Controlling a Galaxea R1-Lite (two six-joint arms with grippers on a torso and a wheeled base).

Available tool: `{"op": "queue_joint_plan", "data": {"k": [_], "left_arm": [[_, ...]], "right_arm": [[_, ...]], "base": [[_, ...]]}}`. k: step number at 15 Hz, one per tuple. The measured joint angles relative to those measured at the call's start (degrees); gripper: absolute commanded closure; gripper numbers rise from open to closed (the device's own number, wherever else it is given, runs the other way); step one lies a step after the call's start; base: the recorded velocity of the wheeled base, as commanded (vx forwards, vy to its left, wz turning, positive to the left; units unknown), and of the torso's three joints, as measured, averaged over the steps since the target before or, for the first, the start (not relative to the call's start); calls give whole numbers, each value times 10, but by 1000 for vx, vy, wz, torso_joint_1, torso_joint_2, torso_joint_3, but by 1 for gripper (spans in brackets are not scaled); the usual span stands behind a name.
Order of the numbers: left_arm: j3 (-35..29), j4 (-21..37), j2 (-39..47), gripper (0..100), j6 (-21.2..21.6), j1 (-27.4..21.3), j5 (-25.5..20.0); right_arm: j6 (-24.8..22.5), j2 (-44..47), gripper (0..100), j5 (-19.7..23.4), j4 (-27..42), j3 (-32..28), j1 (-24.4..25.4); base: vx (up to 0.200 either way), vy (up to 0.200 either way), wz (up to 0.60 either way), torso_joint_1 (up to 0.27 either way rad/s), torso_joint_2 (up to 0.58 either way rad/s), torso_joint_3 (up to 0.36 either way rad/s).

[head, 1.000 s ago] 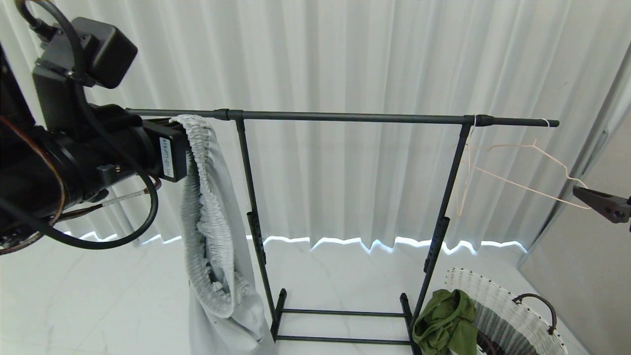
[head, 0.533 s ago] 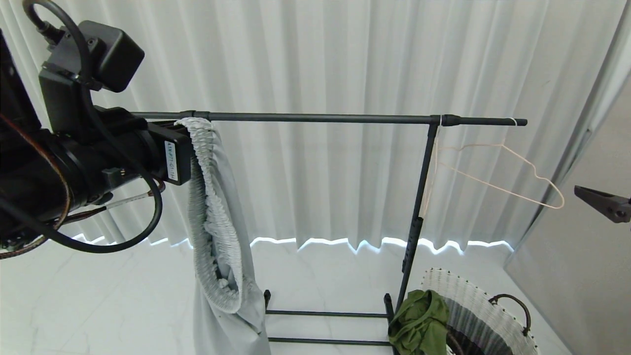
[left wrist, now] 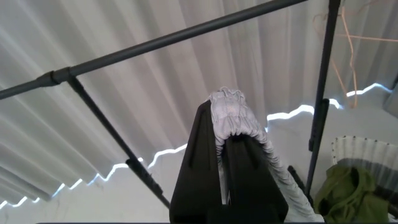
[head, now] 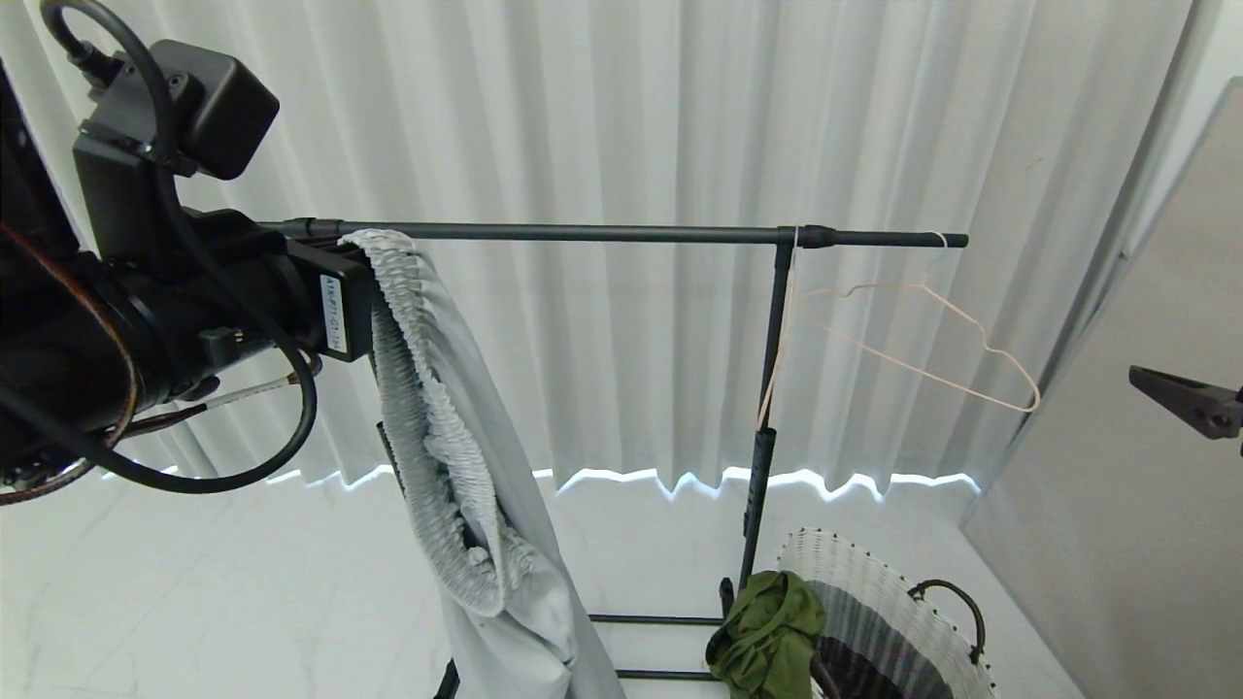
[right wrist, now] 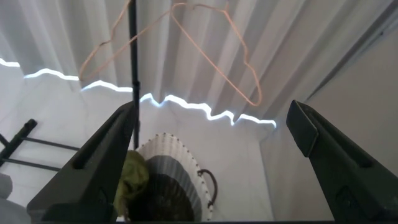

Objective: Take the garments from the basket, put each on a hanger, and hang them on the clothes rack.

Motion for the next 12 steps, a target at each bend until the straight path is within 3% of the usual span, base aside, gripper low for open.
{"op": "queue_joint_plan", "data": {"k": [8, 12], "left_arm": [[2, -1, -1, 100, 1, 3, 2], [2, -1, 0, 100, 1, 8, 3]], "right_arm": [[0, -1, 0, 0, 0, 0, 0], [0, -2, 0, 0, 0, 1, -1]], "base": [[0, 0, 0, 0, 0, 0], [200, 0, 0, 0, 1, 5]]}}
